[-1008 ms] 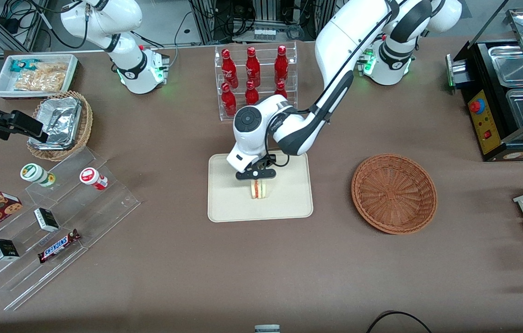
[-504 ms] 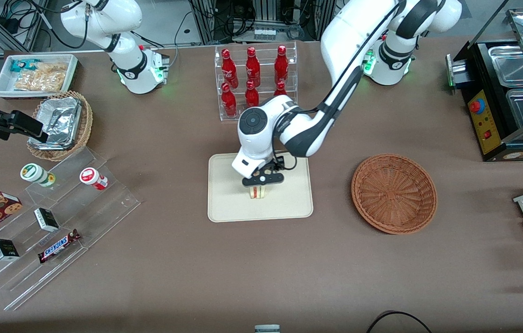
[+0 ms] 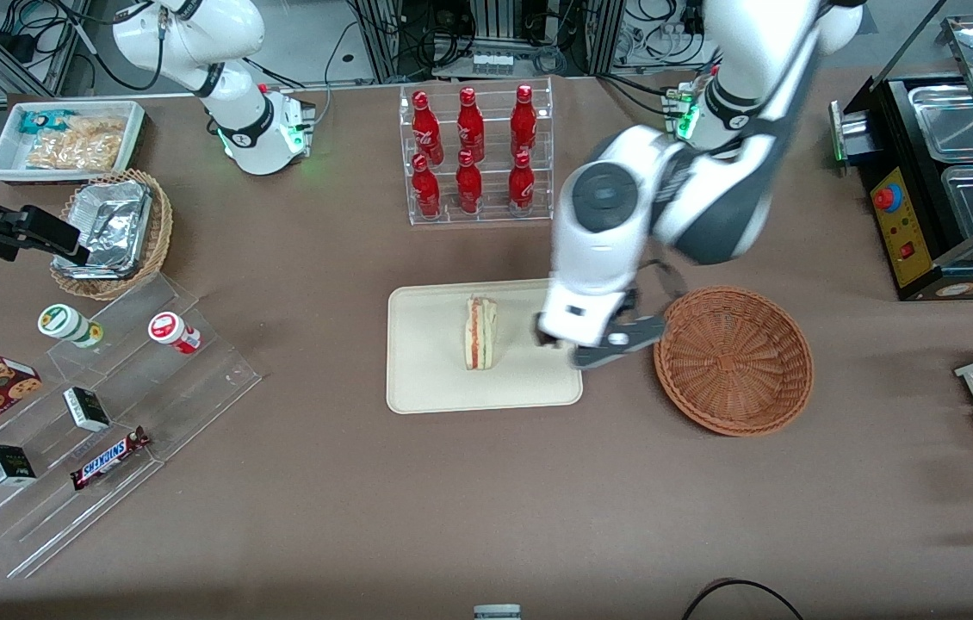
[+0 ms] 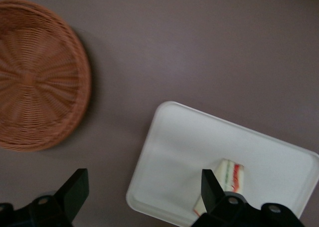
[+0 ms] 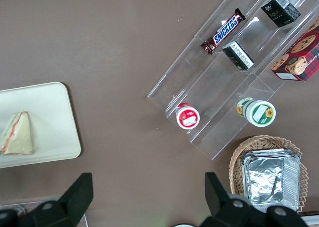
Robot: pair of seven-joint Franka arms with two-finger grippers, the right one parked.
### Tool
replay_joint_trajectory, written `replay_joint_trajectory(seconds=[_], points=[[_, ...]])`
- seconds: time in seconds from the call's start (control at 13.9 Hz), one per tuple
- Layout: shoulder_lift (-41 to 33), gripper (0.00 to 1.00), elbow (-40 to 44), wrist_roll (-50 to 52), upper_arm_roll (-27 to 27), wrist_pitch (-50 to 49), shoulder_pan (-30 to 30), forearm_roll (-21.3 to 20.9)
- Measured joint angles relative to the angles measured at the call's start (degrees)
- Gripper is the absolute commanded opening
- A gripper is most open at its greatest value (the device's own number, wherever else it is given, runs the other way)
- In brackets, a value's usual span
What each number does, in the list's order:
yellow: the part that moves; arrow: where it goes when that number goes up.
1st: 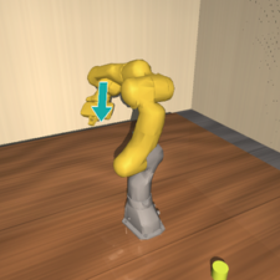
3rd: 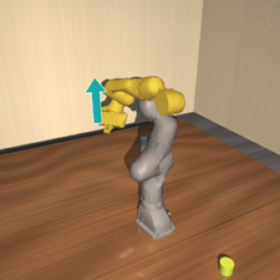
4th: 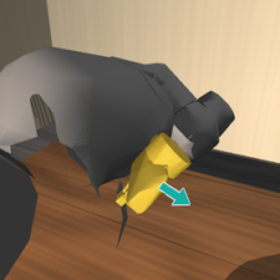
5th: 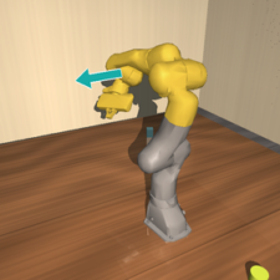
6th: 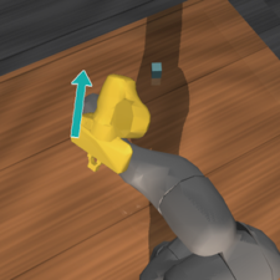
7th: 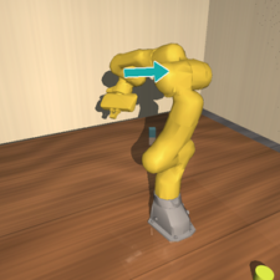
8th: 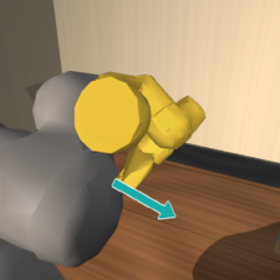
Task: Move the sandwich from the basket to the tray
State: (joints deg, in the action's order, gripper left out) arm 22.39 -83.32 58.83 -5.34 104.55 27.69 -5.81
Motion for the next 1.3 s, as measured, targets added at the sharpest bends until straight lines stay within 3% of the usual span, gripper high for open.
replay_joint_trajectory(seconds=[0.14,0.5,1.01,1.3], points=[[-4.99,1.0,-1.15,-1.94,0.06,-6.09,-4.94,0.3],[-15.23,1.0,-2.23,-21.87,0.47,-22.36,-16.31,0.44],[-19.03,1.0,-3.55,-45.94,1.03,-25.24,-28.0,1.31],[-19.46,1.0,-3.56,-50.9,1.03,-25.63,-30.77,4.79]])
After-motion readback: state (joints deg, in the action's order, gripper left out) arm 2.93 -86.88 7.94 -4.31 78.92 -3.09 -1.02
